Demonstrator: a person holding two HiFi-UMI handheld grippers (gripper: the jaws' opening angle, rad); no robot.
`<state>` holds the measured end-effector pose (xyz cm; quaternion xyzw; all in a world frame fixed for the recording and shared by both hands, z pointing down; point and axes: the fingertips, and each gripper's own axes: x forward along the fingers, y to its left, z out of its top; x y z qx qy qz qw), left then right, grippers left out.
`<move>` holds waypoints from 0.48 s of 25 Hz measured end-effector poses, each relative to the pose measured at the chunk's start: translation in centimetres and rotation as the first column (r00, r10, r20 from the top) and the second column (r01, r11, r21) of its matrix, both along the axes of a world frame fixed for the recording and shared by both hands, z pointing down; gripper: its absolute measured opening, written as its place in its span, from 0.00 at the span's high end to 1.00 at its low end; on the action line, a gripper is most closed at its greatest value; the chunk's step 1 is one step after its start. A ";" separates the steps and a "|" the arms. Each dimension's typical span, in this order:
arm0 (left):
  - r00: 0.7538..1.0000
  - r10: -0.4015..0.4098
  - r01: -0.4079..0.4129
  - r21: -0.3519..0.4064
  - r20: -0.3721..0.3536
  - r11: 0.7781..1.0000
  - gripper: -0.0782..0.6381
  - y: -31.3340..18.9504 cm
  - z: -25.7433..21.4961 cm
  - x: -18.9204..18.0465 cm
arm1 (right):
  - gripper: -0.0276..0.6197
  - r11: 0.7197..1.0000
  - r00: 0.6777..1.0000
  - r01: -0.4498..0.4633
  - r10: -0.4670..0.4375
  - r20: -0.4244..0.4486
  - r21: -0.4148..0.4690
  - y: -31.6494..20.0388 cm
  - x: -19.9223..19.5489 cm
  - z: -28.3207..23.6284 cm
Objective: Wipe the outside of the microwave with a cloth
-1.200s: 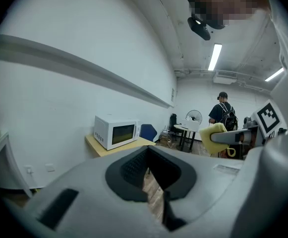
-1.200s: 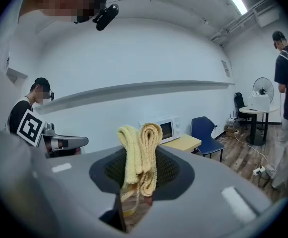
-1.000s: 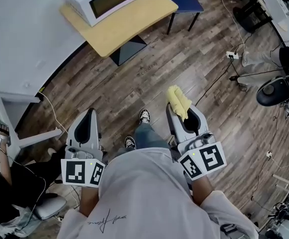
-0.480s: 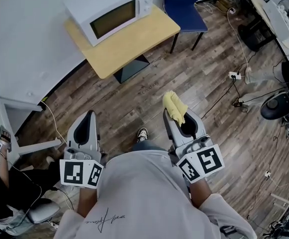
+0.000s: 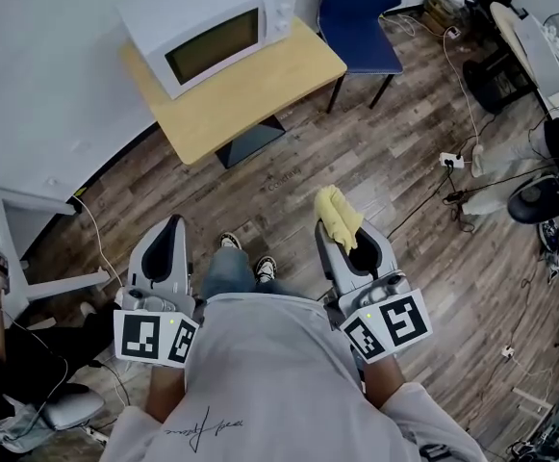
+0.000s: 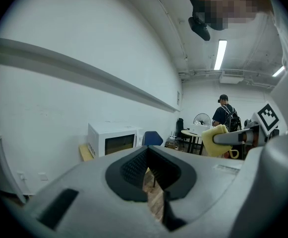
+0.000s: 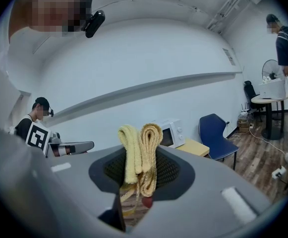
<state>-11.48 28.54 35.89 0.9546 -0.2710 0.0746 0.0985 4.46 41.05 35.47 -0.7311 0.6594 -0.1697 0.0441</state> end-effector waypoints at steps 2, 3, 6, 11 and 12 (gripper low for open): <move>1.000 0.000 0.000 -0.002 0.001 1.000 0.90 -0.3 0.1 0.5 | 0.77 1.000 1.000 0.006 -0.006 -0.003 -0.006 -0.3 0.4 0.1; 1.000 0.000 0.000 -0.003 0.000 1.000 0.90 -0.5 0.1 0.8 | 0.77 1.000 1.000 0.009 -0.009 -0.006 -0.009 -0.5 0.7 0.1; 1.000 0.003 -0.003 -0.010 0.000 1.000 0.90 -1.4 0.4 1.6 | 0.77 1.000 1.000 0.019 -0.019 -0.010 -0.016 -1.5 1.3 0.2; 1.000 0.012 -0.012 -0.007 -0.013 1.000 0.90 -3.7 0.4 3.5 | 0.77 0.999 0.999 0.037 -0.037 -0.032 -0.010 -4.3 2.7 -0.1; 1.000 0.010 -0.010 -0.005 -0.019 1.000 0.90 -4.5 0.3 4.0 | 0.77 0.999 0.998 0.041 -0.041 -0.037 -0.008 -5.1 3.1 -0.2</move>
